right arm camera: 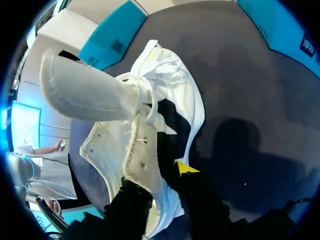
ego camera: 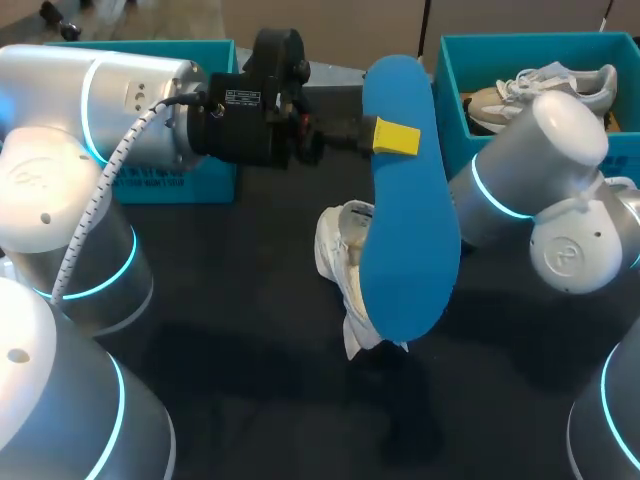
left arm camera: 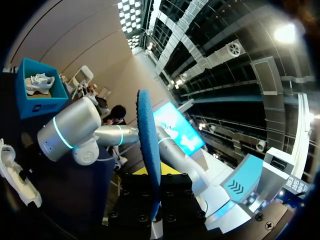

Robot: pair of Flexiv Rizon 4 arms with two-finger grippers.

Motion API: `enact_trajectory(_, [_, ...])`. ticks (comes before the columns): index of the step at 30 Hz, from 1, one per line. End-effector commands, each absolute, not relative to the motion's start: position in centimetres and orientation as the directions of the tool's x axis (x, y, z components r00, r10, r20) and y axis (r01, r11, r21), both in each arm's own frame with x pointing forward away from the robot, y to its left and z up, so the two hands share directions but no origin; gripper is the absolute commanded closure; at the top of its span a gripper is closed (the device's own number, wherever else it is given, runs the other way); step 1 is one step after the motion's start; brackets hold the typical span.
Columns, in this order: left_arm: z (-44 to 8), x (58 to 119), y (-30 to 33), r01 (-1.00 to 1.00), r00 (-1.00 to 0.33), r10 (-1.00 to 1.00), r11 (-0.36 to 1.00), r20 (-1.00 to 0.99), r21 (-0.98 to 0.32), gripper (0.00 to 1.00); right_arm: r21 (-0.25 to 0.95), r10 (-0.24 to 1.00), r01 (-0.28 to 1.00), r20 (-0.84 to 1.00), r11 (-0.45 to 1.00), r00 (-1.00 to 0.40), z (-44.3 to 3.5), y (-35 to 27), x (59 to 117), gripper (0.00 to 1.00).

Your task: Take the shoe out of the shoebox, open the shoe tongue, remove and reinsert the insole, then place the shoe into the shoebox

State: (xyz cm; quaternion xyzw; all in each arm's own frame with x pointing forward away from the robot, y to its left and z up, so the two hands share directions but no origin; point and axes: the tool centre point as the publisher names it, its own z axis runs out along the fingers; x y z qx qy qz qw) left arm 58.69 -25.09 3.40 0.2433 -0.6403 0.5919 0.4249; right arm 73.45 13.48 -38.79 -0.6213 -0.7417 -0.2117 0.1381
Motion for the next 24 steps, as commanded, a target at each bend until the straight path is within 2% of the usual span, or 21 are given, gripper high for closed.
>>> enact_trajectory(1, [3.3, 58.6, -25.3, -0.815, -0.521, 0.192, 0.179, 0.832, -0.551, 1.0, 0.156, 0.853, 0.978, 0.484, 0.138, -0.197, -37.9, 13.4, 73.1, 0.0])
enact_trajectory(15, [3.3, 58.6, -25.3, -0.815, -0.521, 0.192, 0.179, 0.832, -0.551, 1.0, 0.196, 0.824, 0.961, 0.499, 0.197, -0.27, -32.3, 13.1, 72.6, 0.0])
enact_trajectory(18, [3.3, 58.6, -25.3, -0.815, -0.521, 0.192, 0.179, 0.832, -0.551, 1.0, 0.237, 0.811, 0.951, 0.506, 0.198, -0.295, -31.7, 13.2, 72.9, 0.0])
enact_trajectory(24, [3.3, 58.6, -25.3, -0.815, -0.521, 0.192, 0.179, 0.832, -0.551, 1.0, 0.237, 0.811, 0.951, 0.506, 0.198, -0.295, -31.7, 13.2, 72.9, 0.0])
